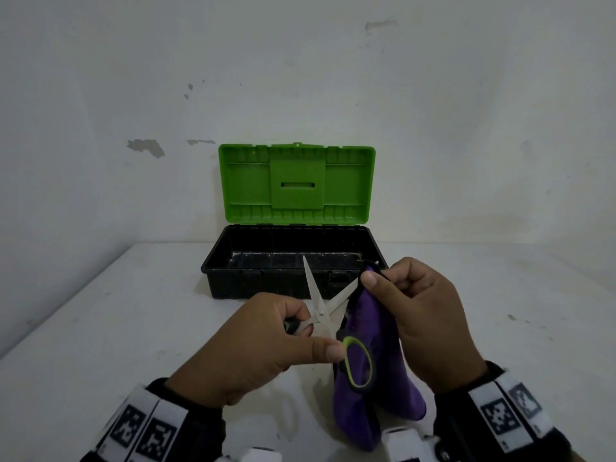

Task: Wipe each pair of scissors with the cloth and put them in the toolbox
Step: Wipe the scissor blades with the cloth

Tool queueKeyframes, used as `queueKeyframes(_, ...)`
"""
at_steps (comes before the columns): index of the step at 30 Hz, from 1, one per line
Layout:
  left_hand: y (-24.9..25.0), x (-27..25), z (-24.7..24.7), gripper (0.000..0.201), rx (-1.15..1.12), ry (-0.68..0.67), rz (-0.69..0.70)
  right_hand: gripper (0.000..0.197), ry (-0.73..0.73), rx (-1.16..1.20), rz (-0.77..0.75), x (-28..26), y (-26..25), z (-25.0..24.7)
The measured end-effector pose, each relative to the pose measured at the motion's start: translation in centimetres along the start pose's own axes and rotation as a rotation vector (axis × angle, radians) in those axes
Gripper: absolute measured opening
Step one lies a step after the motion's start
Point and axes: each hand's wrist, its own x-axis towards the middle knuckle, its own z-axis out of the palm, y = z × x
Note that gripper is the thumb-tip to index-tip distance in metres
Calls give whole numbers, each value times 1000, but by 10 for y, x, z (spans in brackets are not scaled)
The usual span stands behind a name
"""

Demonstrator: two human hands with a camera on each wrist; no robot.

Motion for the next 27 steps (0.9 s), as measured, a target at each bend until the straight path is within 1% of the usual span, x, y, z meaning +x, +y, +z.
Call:
queueKeyframes(5, 3, -2, 3, 47, 104, 43, 29, 20, 92, 34, 31, 14, 3, -12)
queueKeyframes(7, 0, -1, 3, 52, 139, 70, 18, 19, 126, 42, 30, 14, 4, -17)
queueKeyframes(9, -2, -1, 1, 52, 144, 76, -14, 20, 157, 41, 30, 12, 5, -23)
queueKeyframes(11, -2, -3, -3, 44, 156, 61, -41, 23, 161, 23, 52, 8, 7, -31)
queueKeyframes(13, -6, -5, -11, 27, 257, 56, -55, 24, 151, 7, 83, 4, 10, -39)
queueKeyframes(14, -8, -6, -16, 22, 295, 40, -79, 23, 151, -5, 94, 2, 11, -43)
queueKeyframes(15, -10, -6, -20, 21, 283, 13, -106, 22, 156, -19, 104, 1, 13, -48)
queueKeyframes(18, -11, -9, -27, 17, 55, -49, -150, 20, 184, -97, 151, 3, 19, -65)
queueKeyframes(23, -14, -12, -26, 12, -246, 48, -153, 23, 280, -206, 230, 27, 28, -96)
queueKeyframes(25, -15, -13, -23, 11, -332, 93, -179, 25, 328, -263, 225, 40, 25, -102)
queueKeyframes(27, -19, -14, -19, 11, -370, 103, -193, 27, 390, -347, 176, 53, 19, -105)
